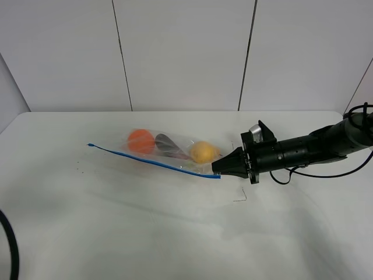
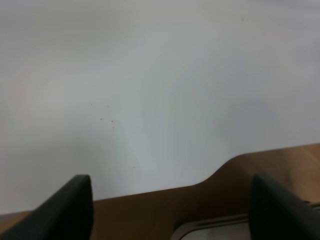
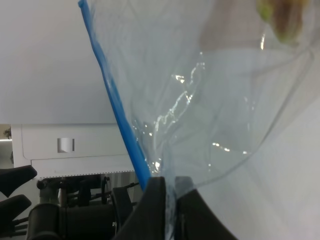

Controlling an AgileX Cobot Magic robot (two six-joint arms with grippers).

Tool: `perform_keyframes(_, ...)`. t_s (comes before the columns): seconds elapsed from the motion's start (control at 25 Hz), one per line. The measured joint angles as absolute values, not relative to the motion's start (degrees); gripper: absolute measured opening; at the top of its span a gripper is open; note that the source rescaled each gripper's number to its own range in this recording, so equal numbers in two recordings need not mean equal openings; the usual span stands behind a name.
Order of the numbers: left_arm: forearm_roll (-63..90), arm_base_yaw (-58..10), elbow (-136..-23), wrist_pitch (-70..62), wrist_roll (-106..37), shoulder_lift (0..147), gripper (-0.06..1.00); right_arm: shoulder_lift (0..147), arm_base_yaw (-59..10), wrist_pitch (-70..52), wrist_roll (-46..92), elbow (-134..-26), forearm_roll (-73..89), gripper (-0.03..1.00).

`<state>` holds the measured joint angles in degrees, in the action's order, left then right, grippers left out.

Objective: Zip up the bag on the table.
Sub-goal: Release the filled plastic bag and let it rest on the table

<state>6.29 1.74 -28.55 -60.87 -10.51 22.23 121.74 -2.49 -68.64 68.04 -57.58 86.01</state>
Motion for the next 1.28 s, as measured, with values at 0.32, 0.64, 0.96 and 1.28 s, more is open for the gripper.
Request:
perform_keyframes(0.32,6.29,-2.61,-28.55,-60.87,-10.51,22.01,0.92,121.74,-2.49,-68.64,68.04,-57.58,85.96,0.0)
perform_keyframes(0.64,6.29,-2.61,-28.55,-60.83,-10.51,10.24,0.92,121.74,-2.49,-68.64,68.04,-57.58,85.96,0.0)
perform_keyframes(0.96,6.6,-2.61,-28.55,-60.93,-10.51,-0.14,0.92,121.74,-2.49,-68.64,67.99,-57.58,85.53,0.0)
perform_keyframes(1.28,7.45,-2.61,-28.38,-60.93,-10.51,-0.31,0.92,121.74,-2.49,-67.97,67.99,-57.58,85.37,0.09)
